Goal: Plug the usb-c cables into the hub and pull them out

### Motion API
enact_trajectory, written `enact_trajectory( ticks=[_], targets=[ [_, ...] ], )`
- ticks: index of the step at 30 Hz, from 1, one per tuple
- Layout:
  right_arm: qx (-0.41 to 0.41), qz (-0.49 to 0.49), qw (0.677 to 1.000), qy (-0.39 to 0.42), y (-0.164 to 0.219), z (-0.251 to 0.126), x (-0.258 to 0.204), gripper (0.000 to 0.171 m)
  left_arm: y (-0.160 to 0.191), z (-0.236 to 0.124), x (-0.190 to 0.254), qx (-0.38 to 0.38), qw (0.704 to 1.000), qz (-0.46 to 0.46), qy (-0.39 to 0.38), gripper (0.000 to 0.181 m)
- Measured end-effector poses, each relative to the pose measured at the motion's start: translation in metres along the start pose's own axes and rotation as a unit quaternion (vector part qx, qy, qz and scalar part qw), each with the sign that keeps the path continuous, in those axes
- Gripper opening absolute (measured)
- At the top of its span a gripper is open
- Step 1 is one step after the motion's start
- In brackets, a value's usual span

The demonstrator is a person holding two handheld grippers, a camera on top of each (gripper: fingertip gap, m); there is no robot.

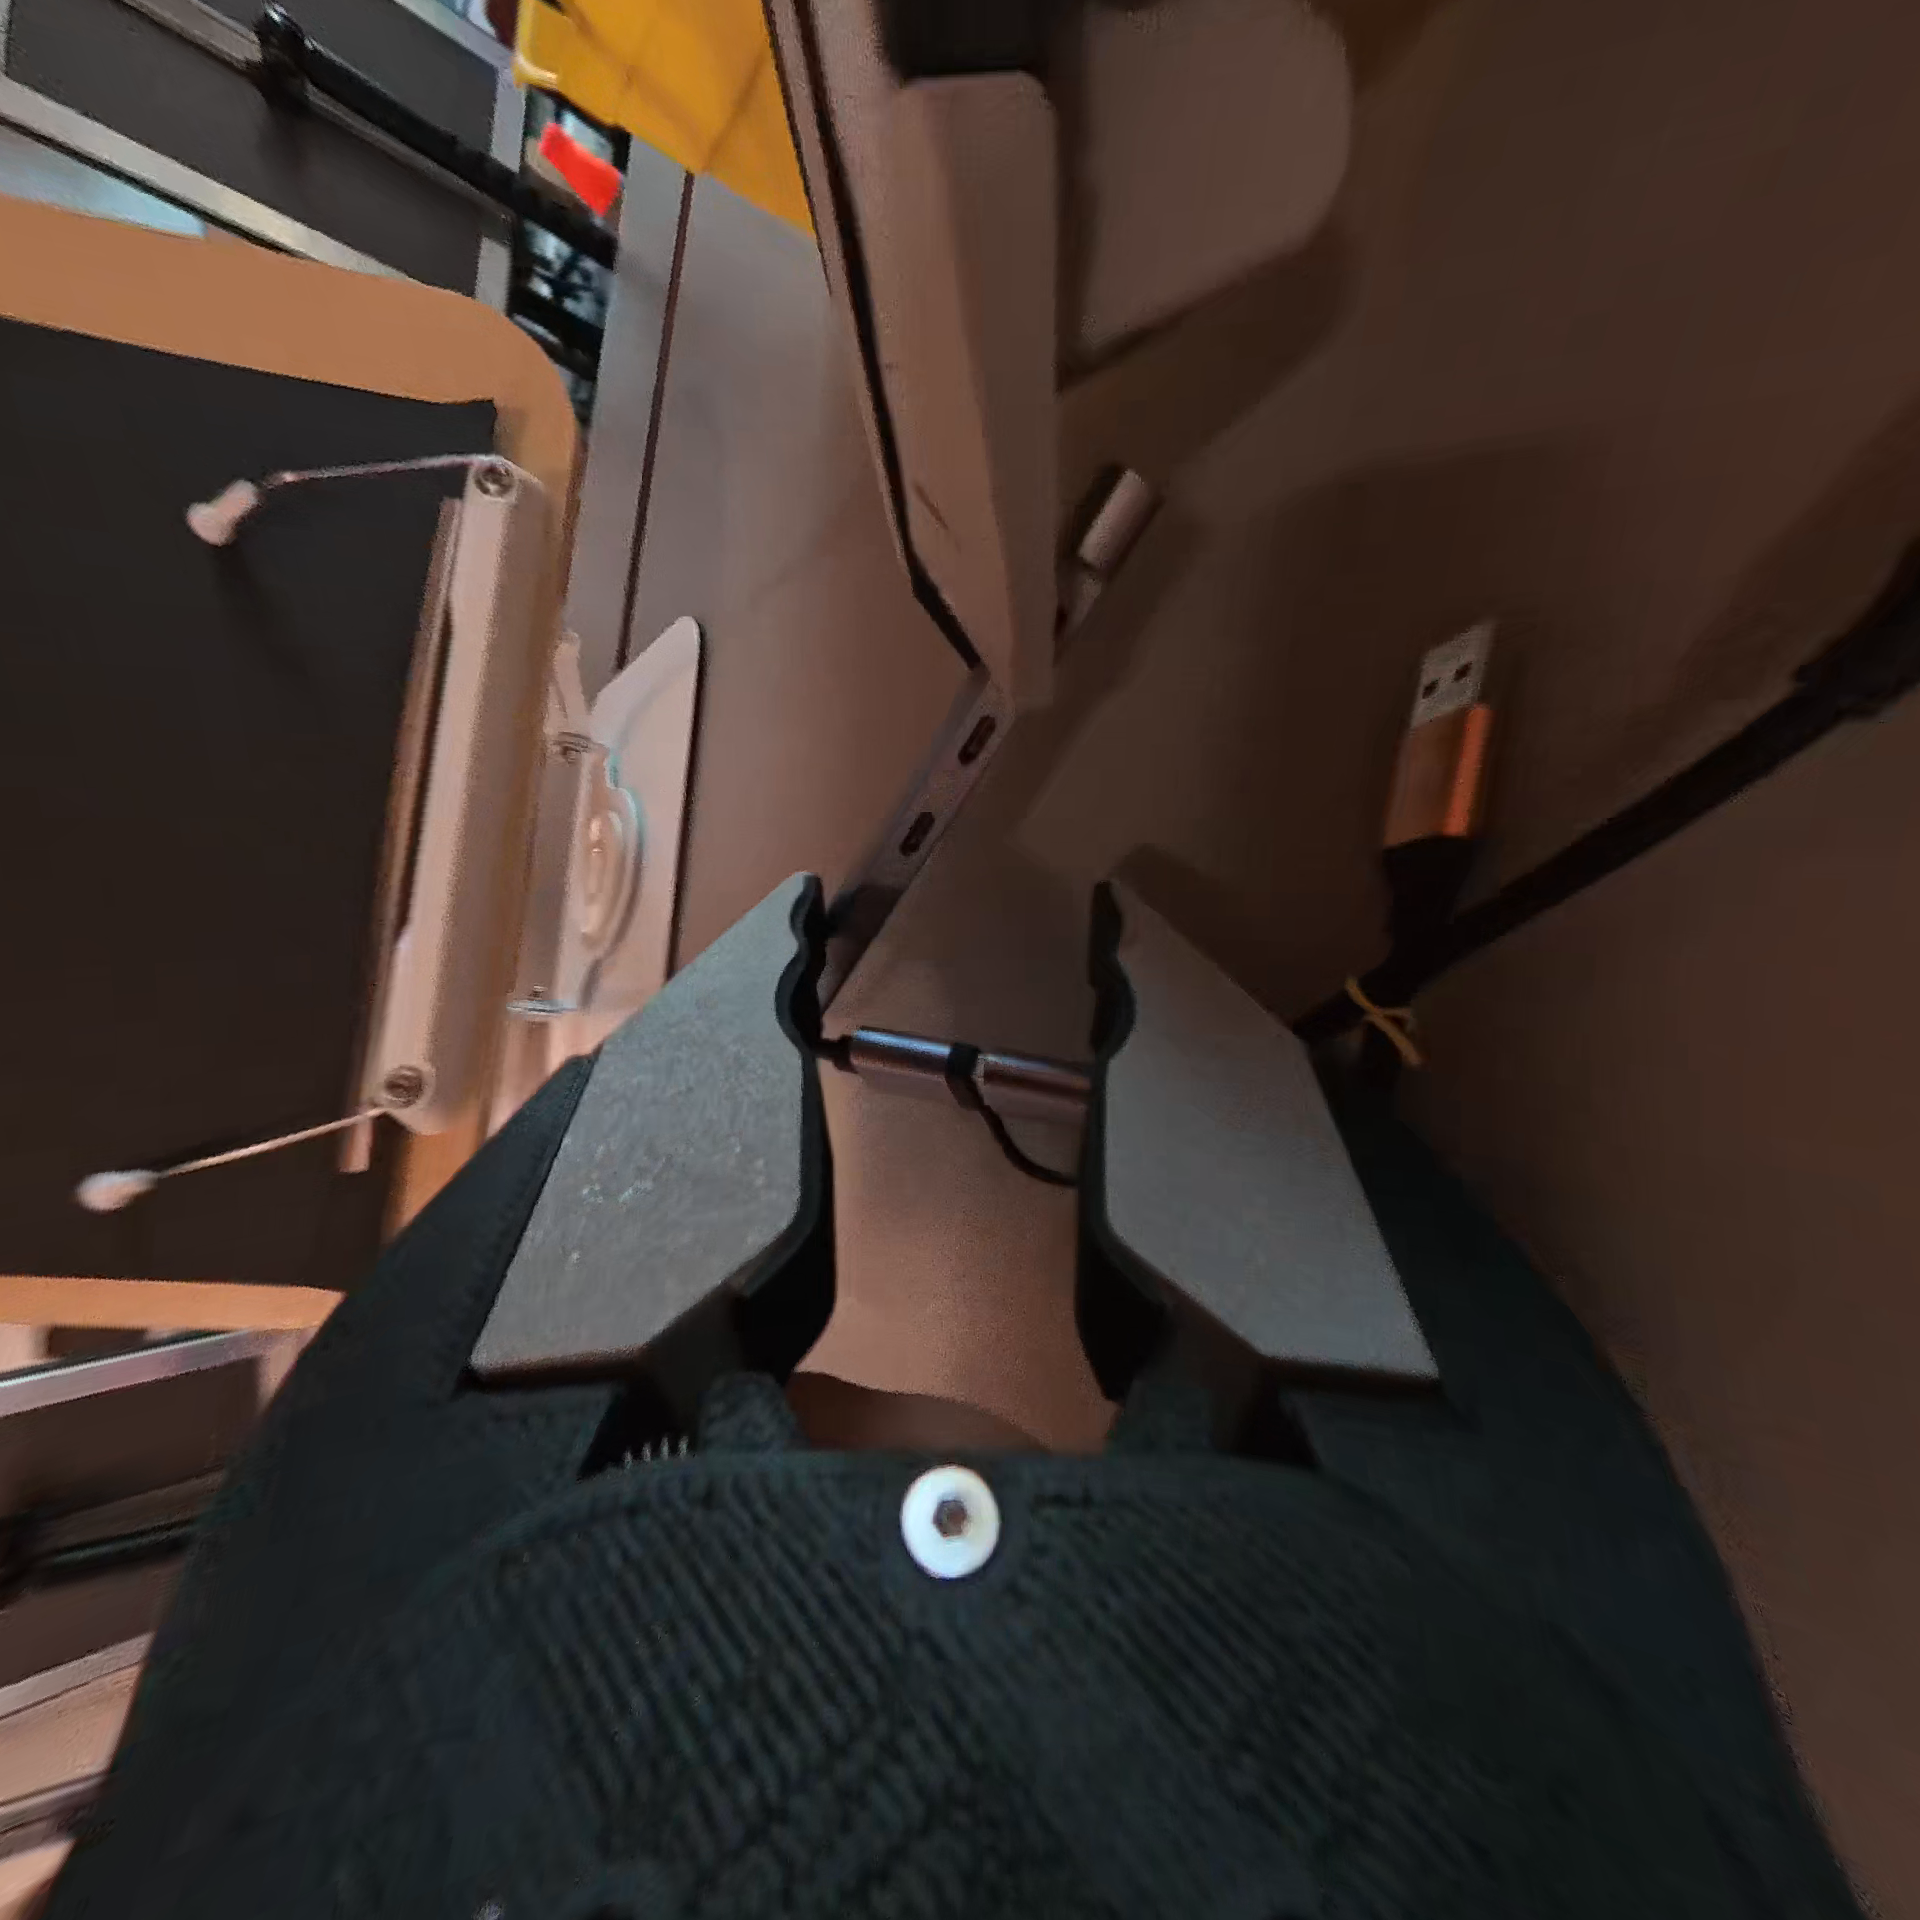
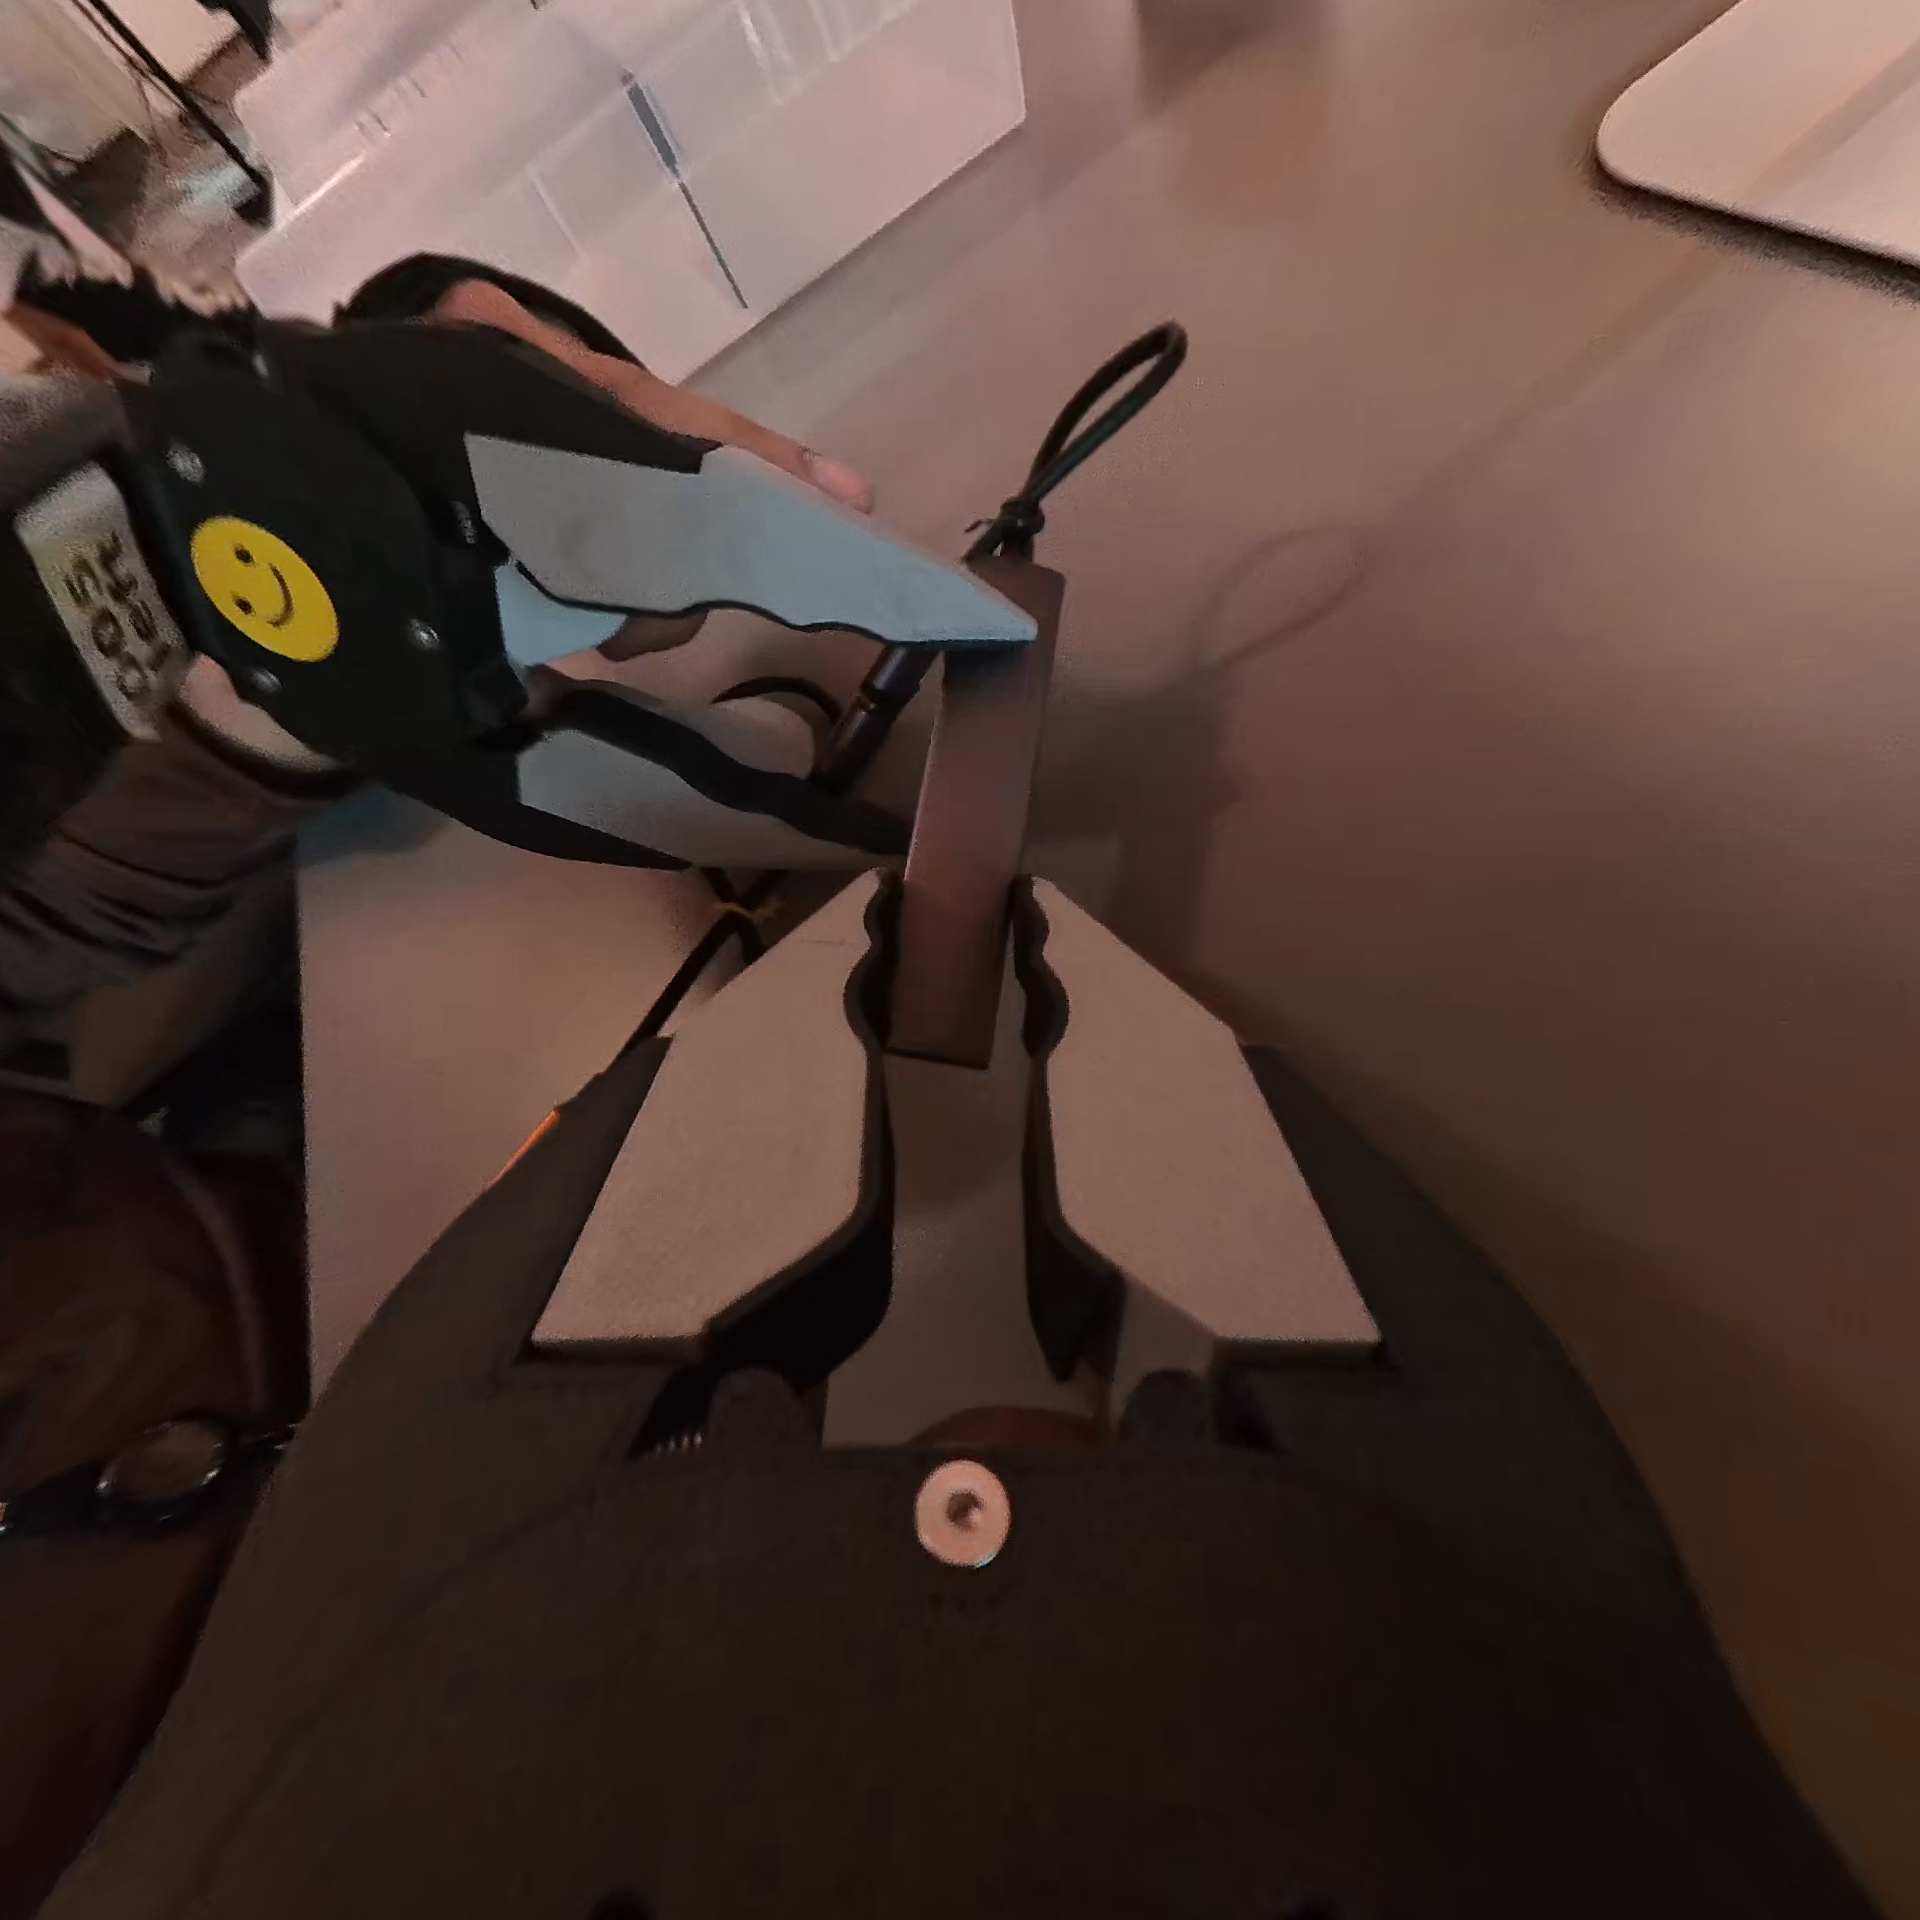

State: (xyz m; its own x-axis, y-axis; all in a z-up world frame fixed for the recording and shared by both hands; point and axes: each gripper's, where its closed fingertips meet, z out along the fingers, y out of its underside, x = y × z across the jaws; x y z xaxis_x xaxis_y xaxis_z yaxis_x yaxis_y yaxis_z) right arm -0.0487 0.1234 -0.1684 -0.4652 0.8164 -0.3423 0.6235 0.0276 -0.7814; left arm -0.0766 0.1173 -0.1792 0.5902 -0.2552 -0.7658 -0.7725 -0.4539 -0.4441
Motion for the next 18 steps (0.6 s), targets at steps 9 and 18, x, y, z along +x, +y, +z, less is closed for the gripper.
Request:
enact_trajectory(
  ticks=[9,18],
  targets=[
    [0.008,-0.008,1.0,0.0,-0.004,-0.009,0.002,0.019,-0.009,-0.01,-0.009,0.04,0.999,-0.019,-0.007,0.042],
    [0.02,-0.016,0.999,-0.02,-0.008,-0.011,-0.005,0.019,-0.012,-0.014,-0.021,0.04,0.998,-0.002,-0.049,0.044]
  ],
)
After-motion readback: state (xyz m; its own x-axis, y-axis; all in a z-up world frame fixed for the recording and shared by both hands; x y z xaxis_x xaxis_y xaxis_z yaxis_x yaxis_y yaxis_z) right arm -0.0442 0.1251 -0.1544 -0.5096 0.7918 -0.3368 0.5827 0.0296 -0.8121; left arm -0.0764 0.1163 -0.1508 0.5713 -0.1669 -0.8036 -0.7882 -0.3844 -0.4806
